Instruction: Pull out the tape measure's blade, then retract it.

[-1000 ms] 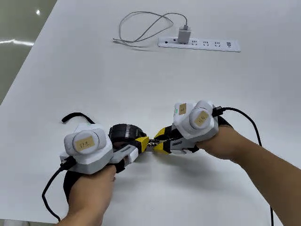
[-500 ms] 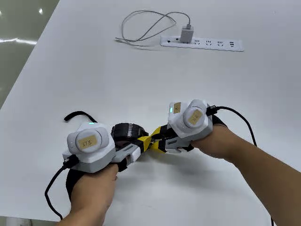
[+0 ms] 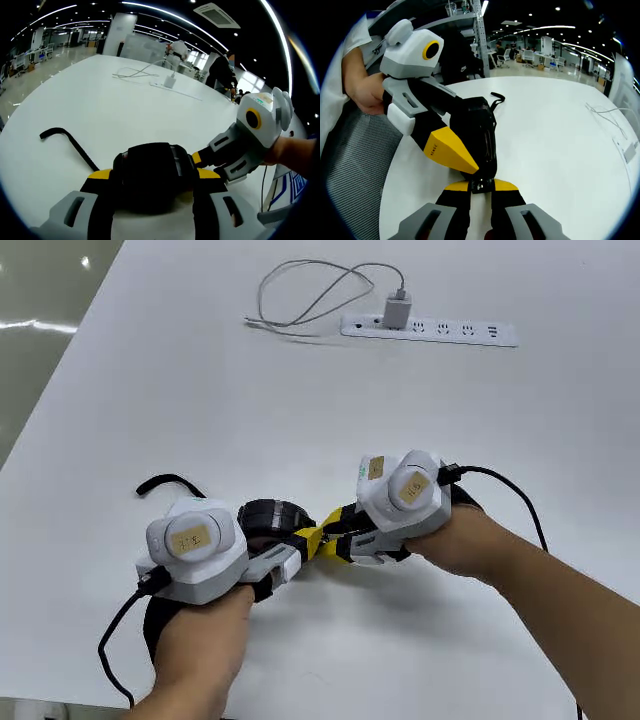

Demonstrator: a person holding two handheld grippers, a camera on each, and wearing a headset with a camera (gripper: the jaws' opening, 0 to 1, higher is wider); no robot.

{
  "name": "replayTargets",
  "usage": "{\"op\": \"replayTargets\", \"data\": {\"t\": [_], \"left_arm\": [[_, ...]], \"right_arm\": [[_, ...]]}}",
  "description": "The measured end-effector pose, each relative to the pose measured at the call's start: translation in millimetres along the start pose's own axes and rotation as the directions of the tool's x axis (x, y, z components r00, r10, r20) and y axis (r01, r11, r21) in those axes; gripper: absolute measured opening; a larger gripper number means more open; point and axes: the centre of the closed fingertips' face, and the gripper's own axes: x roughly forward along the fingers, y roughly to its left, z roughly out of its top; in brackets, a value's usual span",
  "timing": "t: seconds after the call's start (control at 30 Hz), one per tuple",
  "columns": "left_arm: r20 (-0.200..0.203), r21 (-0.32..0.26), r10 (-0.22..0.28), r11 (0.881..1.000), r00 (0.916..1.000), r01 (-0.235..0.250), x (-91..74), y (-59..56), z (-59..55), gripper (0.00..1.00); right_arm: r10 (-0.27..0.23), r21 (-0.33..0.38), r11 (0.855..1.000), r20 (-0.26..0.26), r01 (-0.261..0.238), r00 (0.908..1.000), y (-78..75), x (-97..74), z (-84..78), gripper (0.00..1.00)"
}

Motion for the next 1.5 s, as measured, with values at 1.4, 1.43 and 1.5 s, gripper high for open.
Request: {"op": "replayTargets", "data": {"t": [1.4,1.43,1.5], "left_arm": [[0.006,0.173,-0.079,0.982,0.9969,0.077,-25.0,-11.6,8.9,0.73],[0.006,0.179,-0.085,0.98,0.9964,0.082,-26.7,-11.7,9.5,0.74],[0.0,0.206,-0.094,0.974,0.9956,0.092,-29.5,-11.4,9.4,0.74]], "right_arm": [[-0.105,0.098,0.991,0.102,0.095,0.9892,3.8,-33.3,13.8,0.31],[-0.114,0.102,0.989,0.104,0.104,0.988,4.3,-36.0,12.7,0.32],[-0.129,0.116,0.986,0.111,0.116,0.9854,5.7,-41.4,10.9,0.34]]}}
